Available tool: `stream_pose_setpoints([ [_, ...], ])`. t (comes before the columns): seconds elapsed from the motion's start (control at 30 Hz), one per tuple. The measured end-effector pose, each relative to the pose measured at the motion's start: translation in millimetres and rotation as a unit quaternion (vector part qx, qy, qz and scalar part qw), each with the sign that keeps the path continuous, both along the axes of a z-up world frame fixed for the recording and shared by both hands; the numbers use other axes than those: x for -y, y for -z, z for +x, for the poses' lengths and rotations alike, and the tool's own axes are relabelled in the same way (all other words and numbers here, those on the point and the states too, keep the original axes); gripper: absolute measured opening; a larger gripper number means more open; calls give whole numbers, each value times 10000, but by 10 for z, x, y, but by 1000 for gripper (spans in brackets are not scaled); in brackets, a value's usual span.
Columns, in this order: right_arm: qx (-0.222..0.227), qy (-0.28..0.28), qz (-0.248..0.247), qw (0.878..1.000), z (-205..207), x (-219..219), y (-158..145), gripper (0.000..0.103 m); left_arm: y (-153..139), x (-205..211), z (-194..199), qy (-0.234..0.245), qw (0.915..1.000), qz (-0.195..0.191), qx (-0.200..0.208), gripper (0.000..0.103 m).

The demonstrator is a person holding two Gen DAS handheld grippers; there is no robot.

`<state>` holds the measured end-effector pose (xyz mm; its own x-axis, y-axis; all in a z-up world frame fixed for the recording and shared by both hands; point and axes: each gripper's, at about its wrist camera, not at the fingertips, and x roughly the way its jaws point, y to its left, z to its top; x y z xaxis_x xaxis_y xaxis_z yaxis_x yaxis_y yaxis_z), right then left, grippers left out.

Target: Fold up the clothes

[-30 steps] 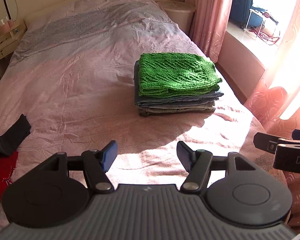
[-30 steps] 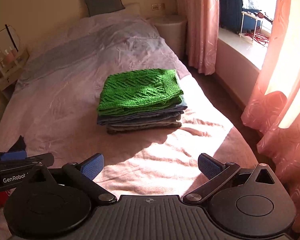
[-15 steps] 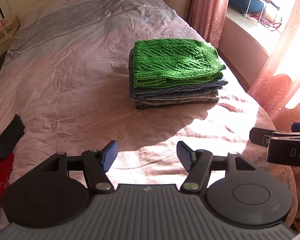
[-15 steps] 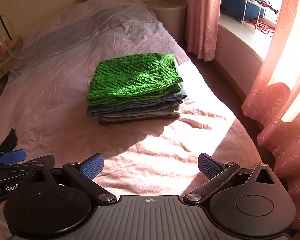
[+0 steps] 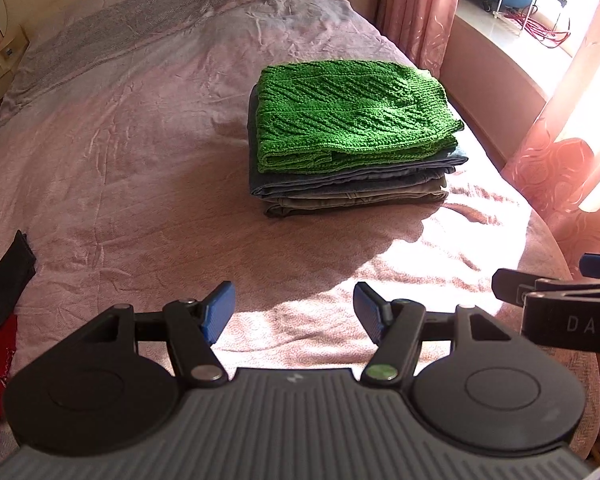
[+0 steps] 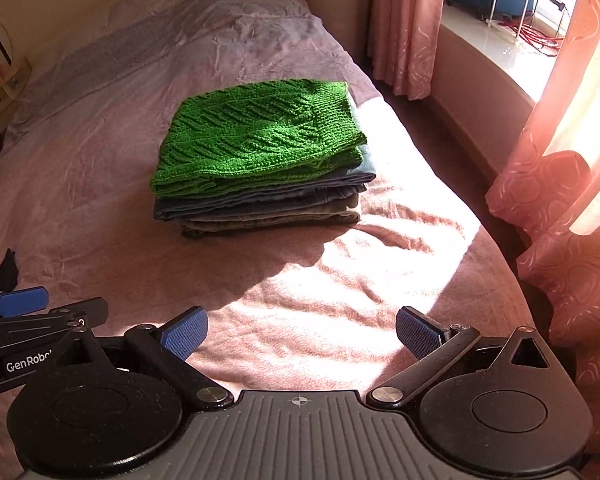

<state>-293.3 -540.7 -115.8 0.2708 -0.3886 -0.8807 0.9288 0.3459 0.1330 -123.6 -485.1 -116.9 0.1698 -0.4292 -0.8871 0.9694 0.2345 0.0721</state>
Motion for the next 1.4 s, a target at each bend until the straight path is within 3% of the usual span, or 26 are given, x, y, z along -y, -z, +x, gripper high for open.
stream_pose_setpoints([
  [0.63,-198,-91,182,9996,164,314,288,102,276,331,56,-17,9997,208,-85,62],
  [1.4,-239,-62,167,9996,259,495,330,102,315,516,145,-98,9999,92,-23,62],
])
